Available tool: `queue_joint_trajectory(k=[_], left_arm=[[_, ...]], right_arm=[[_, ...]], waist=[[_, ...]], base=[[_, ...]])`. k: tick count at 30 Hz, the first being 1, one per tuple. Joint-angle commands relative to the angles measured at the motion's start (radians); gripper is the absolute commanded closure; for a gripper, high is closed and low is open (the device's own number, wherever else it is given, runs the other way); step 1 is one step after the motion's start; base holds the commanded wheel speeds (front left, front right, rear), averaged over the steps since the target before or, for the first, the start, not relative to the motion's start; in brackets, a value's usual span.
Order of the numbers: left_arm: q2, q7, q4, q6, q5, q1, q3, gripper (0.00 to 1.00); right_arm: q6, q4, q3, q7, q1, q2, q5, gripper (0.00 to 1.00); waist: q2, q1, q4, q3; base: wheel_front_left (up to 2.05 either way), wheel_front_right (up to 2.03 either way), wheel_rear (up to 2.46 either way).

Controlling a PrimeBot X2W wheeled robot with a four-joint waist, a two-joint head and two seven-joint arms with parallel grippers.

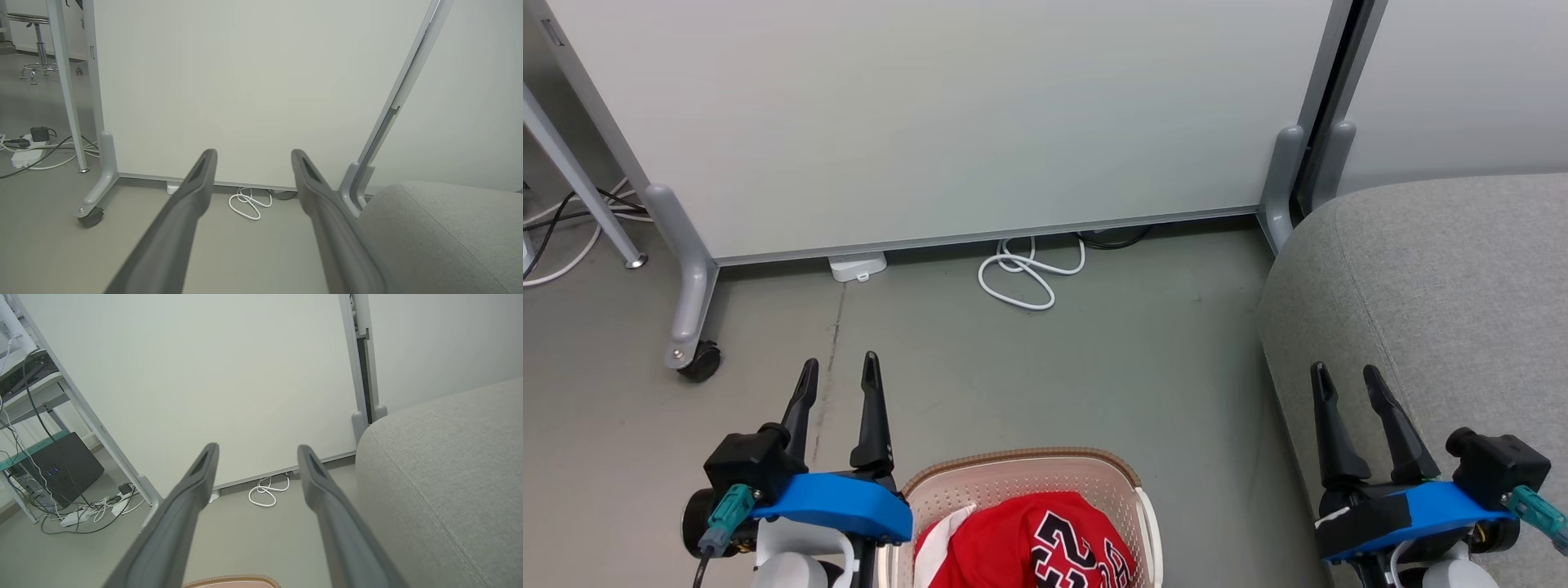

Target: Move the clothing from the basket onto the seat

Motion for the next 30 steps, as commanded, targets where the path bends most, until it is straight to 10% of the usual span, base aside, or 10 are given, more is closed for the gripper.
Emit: queue_joint_trajectory(k=[1,30], left_arm=[[0.005,-0.008,-0.004,0.004,0.018,-0.021,-0.004,0.0],[0.01,-0.065,0.048,-0.04,0.223,-0.029,-0.054,0.0]], right_arm=[[0.002,-0.004,0.002,-0.009,-0.019,-0.008,-0.02,0.0],[0.003,0.022,0.032,-0.066,-0.019,-0.009,-0.253,0.0]], waist=[[0.0,0.0,0.0,0.0],[0.0,0.0,0.002,-0.011]], base=[[0.0,0.0,0.0],[0.0,0.0,0.0]])
